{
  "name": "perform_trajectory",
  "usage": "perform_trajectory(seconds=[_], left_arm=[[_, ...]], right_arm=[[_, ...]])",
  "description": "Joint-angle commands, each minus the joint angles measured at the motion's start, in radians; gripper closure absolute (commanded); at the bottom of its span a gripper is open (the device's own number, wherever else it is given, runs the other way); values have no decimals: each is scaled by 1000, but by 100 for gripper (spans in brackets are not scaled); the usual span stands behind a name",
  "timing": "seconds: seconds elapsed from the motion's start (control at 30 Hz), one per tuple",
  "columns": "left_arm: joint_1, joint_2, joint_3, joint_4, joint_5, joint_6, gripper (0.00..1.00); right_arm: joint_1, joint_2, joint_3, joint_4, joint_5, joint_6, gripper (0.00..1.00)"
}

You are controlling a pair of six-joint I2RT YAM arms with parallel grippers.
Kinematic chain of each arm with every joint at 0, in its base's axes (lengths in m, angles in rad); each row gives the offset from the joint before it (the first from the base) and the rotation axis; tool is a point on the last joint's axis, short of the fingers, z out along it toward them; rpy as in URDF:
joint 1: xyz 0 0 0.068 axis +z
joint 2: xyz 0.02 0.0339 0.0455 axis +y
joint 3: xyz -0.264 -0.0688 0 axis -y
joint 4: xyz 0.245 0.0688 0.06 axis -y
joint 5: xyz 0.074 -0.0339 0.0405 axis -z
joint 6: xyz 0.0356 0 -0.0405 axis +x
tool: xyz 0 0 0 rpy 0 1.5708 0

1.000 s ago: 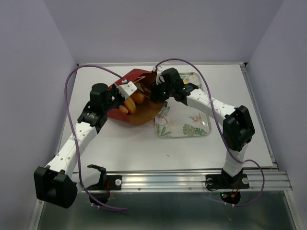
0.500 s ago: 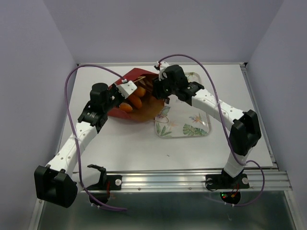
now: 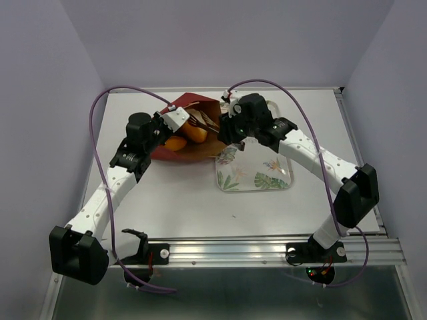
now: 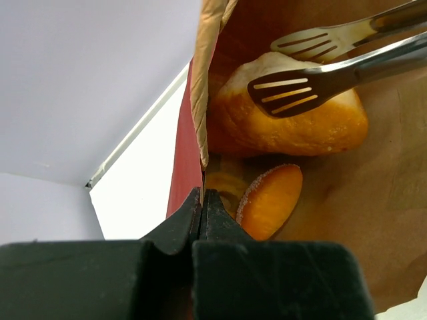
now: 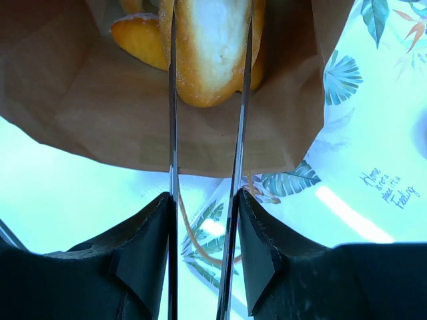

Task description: Take the fake bread out of the paper bag

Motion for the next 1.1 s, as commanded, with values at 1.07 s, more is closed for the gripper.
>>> perform_trajectory(seconds=[1.07], left_arm=[[-6,-19,34,70,-5,16,100]], right_arm=[[11,-441,-91,-260,482,119,99]])
